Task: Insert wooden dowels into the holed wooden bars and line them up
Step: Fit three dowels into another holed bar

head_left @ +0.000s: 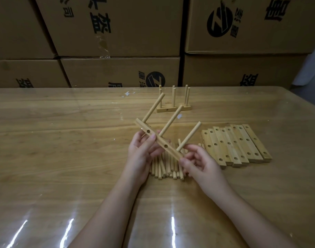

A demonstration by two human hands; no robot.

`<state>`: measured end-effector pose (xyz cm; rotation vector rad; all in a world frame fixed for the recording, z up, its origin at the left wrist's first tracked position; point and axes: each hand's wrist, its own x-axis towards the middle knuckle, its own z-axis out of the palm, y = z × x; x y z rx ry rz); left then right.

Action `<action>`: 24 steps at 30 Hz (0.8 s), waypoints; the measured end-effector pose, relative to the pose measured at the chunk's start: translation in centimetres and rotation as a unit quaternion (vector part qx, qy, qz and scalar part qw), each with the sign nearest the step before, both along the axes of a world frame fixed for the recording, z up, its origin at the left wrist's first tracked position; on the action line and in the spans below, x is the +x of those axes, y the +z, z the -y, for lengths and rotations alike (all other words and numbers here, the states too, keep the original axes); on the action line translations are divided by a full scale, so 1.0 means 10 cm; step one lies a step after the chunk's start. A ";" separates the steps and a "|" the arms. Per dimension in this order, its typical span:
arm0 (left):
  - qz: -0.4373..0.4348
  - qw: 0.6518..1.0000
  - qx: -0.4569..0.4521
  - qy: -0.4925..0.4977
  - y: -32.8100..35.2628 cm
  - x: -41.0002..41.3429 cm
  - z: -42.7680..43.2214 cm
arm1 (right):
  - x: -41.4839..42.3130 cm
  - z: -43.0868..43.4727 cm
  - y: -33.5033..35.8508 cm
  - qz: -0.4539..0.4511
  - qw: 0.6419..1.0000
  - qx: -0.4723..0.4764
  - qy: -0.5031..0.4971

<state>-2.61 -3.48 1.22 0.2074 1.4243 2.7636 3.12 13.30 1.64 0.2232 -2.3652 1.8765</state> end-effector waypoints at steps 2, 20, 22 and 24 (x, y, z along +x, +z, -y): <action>-0.003 1.000 0.011 -0.022 -0.01 0.01 0.00 | -0.03 -0.03 0.00 -0.003 1.000 -0.002 -0.030; 0.008 1.000 -0.018 -0.007 -0.05 -0.03 0.03 | -0.21 -0.31 -0.07 -0.082 0.986 -0.034 -0.144; 0.016 0.998 -0.057 0.017 -0.03 -0.01 0.02 | -0.21 -0.33 -0.09 -0.109 0.982 -0.001 -0.155; 0.003 0.990 -0.133 0.039 -0.02 0.03 0.03 | -0.23 -0.33 -0.10 -0.131 0.976 0.032 -0.171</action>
